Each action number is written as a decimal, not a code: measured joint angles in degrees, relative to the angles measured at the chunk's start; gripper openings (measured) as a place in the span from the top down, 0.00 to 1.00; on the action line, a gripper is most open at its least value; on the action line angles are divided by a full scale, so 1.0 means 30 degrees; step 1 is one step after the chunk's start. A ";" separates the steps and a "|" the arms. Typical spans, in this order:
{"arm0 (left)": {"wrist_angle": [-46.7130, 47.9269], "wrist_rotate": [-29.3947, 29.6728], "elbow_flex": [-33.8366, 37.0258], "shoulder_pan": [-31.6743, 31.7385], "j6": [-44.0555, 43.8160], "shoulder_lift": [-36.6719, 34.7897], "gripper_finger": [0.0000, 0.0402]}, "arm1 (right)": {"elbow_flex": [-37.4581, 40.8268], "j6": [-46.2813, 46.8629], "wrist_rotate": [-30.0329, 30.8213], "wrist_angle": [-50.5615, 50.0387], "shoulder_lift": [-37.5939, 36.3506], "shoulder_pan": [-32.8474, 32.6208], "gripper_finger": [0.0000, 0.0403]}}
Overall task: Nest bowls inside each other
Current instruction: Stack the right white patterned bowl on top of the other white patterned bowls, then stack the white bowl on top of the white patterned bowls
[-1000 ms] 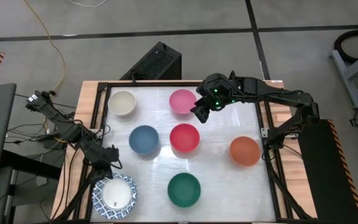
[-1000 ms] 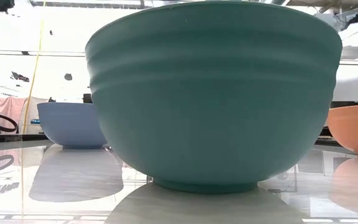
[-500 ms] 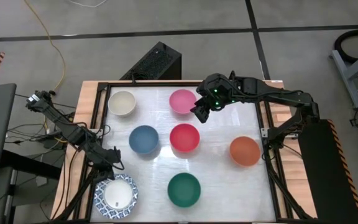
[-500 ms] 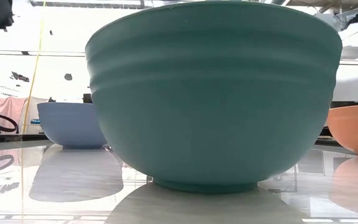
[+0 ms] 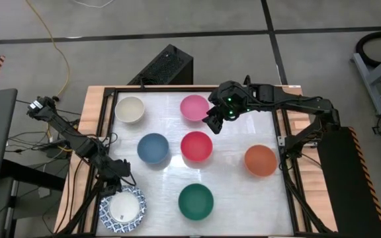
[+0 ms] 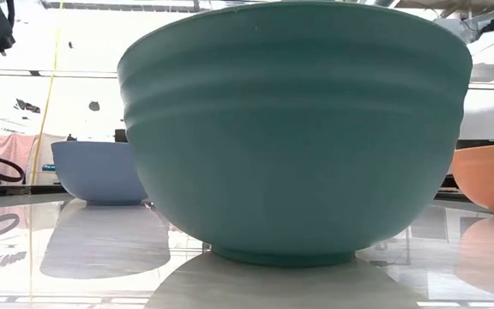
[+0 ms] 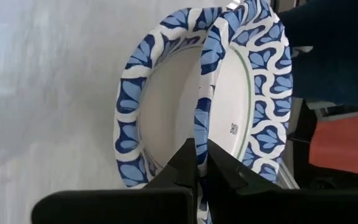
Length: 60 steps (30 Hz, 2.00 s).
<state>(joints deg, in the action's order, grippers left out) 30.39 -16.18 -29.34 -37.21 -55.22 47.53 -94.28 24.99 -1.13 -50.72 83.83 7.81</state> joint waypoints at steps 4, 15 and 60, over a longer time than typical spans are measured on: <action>0.0087 0.0263 0.0000 0.0000 -0.0308 0.0163 1.00 | 0.0000 0.0000 0.0000 -0.0006 0.0000 0.0000 0.45; 0.0778 0.1090 0.0000 0.0000 -0.1158 0.0108 0.74 | 0.0000 -0.0007 -0.0065 -0.0014 0.0000 -0.0003 0.45; 1.1359 1.1442 -0.8648 1.9721 1.7535 0.2186 0.48 | 0.0000 -0.1005 0.0051 0.0059 0.0000 -0.0321 0.45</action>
<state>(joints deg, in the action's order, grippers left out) 64.47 18.15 -55.29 21.95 -2.62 54.09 -94.28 21.98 -0.97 -50.54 83.83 6.85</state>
